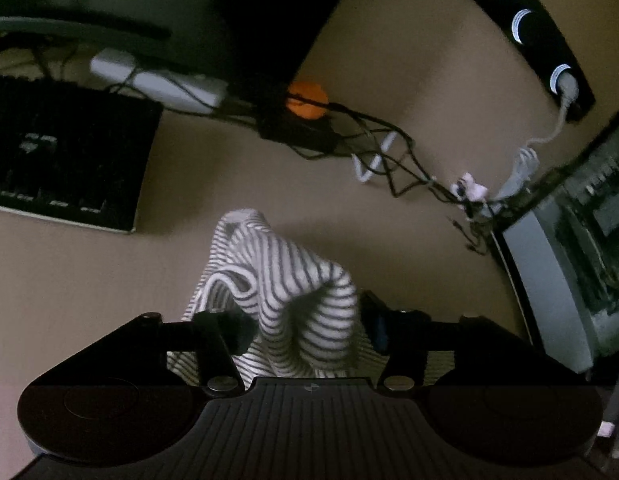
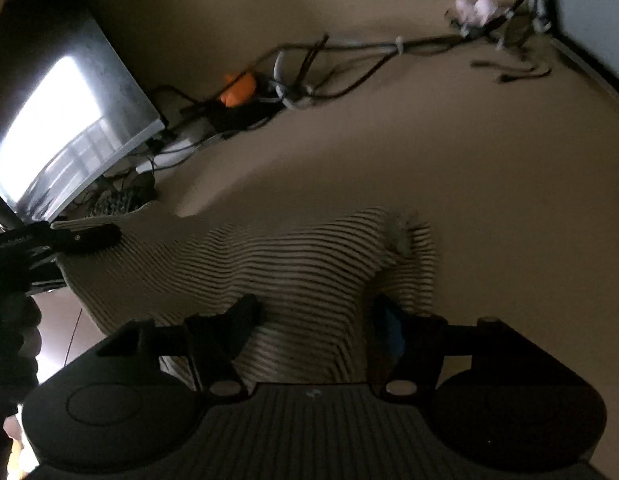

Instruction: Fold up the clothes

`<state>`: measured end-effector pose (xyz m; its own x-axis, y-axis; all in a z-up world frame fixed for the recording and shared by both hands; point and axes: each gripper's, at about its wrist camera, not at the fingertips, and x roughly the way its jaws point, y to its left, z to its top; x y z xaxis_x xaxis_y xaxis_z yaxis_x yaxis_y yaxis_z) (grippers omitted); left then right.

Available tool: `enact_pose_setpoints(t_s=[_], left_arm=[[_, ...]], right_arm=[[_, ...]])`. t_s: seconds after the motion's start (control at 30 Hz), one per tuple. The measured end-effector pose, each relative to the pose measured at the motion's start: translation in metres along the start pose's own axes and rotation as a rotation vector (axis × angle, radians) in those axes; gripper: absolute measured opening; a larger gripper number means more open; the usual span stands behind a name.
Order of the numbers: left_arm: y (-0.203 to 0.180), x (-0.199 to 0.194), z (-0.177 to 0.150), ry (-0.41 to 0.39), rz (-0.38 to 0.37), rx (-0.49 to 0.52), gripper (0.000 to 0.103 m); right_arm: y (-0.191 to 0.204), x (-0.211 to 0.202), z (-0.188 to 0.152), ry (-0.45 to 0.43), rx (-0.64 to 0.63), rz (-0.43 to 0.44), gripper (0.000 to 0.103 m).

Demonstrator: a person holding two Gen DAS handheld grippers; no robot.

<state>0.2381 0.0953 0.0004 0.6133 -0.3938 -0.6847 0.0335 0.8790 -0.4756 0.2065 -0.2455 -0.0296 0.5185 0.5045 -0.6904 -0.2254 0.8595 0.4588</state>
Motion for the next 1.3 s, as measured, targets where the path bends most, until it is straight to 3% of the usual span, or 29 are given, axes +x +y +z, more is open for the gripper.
enact_pose_setpoints(t_s=[0.13,0.2,0.3,0.37,0.43,0.5,0.57,0.7,0.8,0.83,0.87,0.9,0.97,1.0,1.1,1.17,1.3], left_arm=[[0.001,-0.01,0.002,-0.013,-0.037,0.014,0.042],[0.004,-0.006,0.005,0.001,-0.031,0.008,0.044],[0.01,0.006,0.006,0.024,-0.019,-0.026,0.051],[0.01,0.013,0.007,0.04,-0.019,-0.035,0.054],[0.007,0.02,0.007,0.055,-0.014,-0.035,0.052],[0.002,0.012,0.008,0.046,-0.037,-0.014,0.042],[0.001,0.002,0.009,0.041,-0.073,-0.02,0.042],[0.0,0.009,0.007,0.062,-0.043,0.006,0.055],[0.003,0.024,0.005,0.081,0.0,-0.015,0.055],[0.004,0.027,0.005,0.085,0.007,-0.024,0.053],[0.004,0.025,0.005,0.082,0.009,-0.026,0.042],[0.003,0.024,0.006,0.079,0.011,-0.027,0.034],[-0.003,0.003,0.007,0.055,-0.072,-0.044,0.029],[-0.008,-0.011,0.007,0.036,-0.12,-0.047,0.029],[-0.012,-0.045,-0.006,-0.011,-0.179,-0.011,0.029],[-0.005,-0.058,-0.023,-0.015,-0.202,-0.017,0.03],[0.03,-0.03,-0.067,0.078,-0.109,-0.066,0.038]], right_arm=[[0.022,-0.021,0.008,-0.053,-0.095,0.133,0.058],[0.014,-0.012,0.011,-0.017,-0.048,0.151,0.067],[-0.009,0.019,0.008,0.064,0.083,0.094,0.07],[-0.022,0.03,0.006,0.086,0.15,0.126,0.074],[-0.019,0.025,0.009,0.082,0.155,0.18,0.066],[-0.014,0.009,0.011,0.065,0.119,0.247,0.06],[-0.015,0.001,0.011,0.071,0.109,0.275,0.059],[-0.027,0.022,0.0,0.163,0.218,0.261,0.079],[-0.018,0.035,-0.003,0.158,0.212,0.266,0.09],[-0.015,0.037,-0.003,0.155,0.204,0.265,0.086],[-0.013,0.039,-0.001,0.156,0.197,0.26,0.078],[-0.011,0.038,0.002,0.157,0.188,0.254,0.06],[-0.008,0.028,0.009,0.155,0.173,0.254,0.035],[-0.008,0.017,0.013,0.142,0.173,0.281,0.031],[-0.006,-0.026,0.017,0.092,0.13,0.319,0.03],[-0.006,-0.031,0.008,0.104,0.101,0.279,0.03],[-0.009,-0.024,-0.02,0.162,0.045,0.154,0.031]])
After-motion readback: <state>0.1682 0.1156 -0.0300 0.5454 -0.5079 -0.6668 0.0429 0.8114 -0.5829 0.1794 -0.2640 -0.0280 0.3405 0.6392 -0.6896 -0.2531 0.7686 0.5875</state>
